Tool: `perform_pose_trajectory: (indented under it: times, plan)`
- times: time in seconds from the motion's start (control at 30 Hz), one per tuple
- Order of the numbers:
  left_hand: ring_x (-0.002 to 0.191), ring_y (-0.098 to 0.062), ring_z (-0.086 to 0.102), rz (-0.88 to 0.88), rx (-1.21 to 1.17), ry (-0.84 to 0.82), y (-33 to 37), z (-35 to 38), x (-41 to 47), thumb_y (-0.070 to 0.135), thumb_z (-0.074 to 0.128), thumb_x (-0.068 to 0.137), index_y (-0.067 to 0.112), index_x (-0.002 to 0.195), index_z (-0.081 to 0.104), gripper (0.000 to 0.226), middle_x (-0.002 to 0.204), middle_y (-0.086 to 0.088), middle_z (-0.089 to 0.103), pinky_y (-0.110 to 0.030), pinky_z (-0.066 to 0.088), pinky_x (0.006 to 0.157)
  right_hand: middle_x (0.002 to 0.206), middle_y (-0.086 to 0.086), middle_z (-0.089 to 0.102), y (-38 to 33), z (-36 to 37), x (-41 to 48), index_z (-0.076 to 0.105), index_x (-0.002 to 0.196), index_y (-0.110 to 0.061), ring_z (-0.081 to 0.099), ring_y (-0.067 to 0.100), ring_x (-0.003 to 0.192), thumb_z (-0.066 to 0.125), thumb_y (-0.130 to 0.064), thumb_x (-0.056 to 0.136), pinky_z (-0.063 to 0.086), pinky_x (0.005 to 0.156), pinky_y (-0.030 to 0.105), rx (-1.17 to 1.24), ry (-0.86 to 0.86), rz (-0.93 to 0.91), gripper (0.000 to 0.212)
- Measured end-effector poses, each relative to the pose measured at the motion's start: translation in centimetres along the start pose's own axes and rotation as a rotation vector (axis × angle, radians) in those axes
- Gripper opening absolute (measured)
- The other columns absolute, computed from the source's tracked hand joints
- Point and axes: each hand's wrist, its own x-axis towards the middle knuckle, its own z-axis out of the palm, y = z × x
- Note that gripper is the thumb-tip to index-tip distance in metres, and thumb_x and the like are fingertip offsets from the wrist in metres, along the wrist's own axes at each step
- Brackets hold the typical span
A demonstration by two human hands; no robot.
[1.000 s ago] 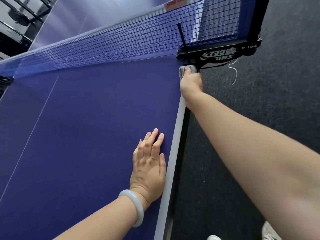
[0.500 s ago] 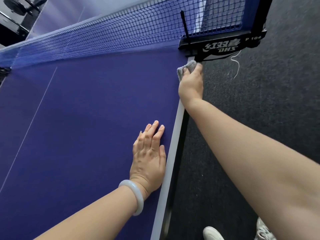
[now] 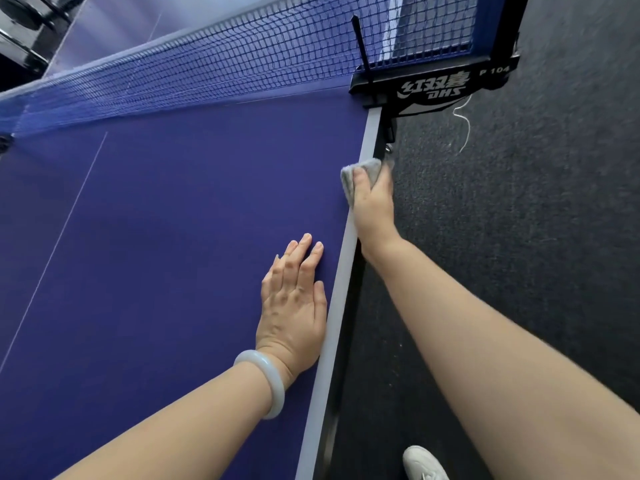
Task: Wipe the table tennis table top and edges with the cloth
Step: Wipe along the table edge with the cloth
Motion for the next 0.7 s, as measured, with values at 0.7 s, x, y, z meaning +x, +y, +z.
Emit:
perform_pose_trajectory:
  times: [0.7]
  plan:
    - [0.151,-0.009,0.014,0.045,-0.204,0.098,-0.9,0.2,-0.2,0.010,0.033,0.105,0.021,0.153,0.035,0.049,0.161,0.006,0.025,-0.031,0.005,0.124,0.163,0.004,0.021,6.8,0.0,-14.0,0.016,0.160,-0.018,0.026,0.012,0.145,0.035,-0.043,0.106,0.018,0.097,0.005,0.016,0.024,0.028,0.062]
